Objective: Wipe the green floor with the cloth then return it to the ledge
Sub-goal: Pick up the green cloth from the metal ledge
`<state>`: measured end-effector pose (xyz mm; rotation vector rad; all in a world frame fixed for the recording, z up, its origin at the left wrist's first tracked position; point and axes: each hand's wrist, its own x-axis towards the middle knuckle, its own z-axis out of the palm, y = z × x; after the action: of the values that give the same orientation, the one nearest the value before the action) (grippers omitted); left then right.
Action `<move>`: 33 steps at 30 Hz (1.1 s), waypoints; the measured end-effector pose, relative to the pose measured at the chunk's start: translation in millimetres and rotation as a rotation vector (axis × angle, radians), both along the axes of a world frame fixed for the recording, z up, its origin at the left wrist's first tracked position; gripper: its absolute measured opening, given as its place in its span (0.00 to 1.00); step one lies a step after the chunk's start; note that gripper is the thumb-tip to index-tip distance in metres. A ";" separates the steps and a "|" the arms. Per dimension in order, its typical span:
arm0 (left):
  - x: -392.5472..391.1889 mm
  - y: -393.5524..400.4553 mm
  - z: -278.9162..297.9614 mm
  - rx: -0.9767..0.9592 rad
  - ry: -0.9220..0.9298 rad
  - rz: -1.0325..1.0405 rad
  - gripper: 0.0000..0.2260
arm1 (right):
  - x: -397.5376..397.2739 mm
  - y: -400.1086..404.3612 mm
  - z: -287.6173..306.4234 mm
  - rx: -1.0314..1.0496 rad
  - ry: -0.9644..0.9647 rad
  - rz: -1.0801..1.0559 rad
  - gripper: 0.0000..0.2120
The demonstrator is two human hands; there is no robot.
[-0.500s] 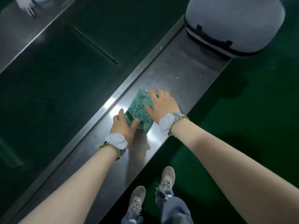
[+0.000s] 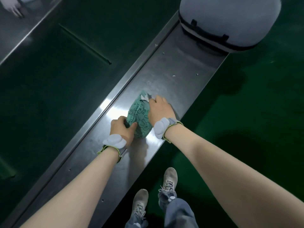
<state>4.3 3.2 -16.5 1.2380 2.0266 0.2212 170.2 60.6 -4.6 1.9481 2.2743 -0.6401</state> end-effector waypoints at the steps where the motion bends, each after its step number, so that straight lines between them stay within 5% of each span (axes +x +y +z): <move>1: 2.8 -1.6 4.8 0.001 -0.007 -0.016 0.13 | 4.3 -7.6 4.9 -0.004 0.027 -0.033 0.16; 11: 51.6 -52.9 72.5 0.109 -0.141 -0.181 0.09 | 55.3 -112.0 76.9 0.121 0.219 -0.367 0.16; 18: 98.0 -102.1 124.9 0.266 -0.114 -0.434 0.09 | 91.7 -218.6 119.7 0.191 0.289 -0.629 0.35; 25: 182.9 -163.5 162.4 0.340 -0.190 -0.675 0.09 | 154.4 -320.1 167.1 0.311 0.277 -0.847 0.19; 33: 316.1 -270.5 169.3 0.334 -0.336 -0.887 0.11 | 259.4 -452.5 173.2 0.394 0.268 -1.101 0.16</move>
<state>320.3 -267.3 152.8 2.0238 1.0414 0.3085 429.6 -391.9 168.6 3.4600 1.2718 -0.5272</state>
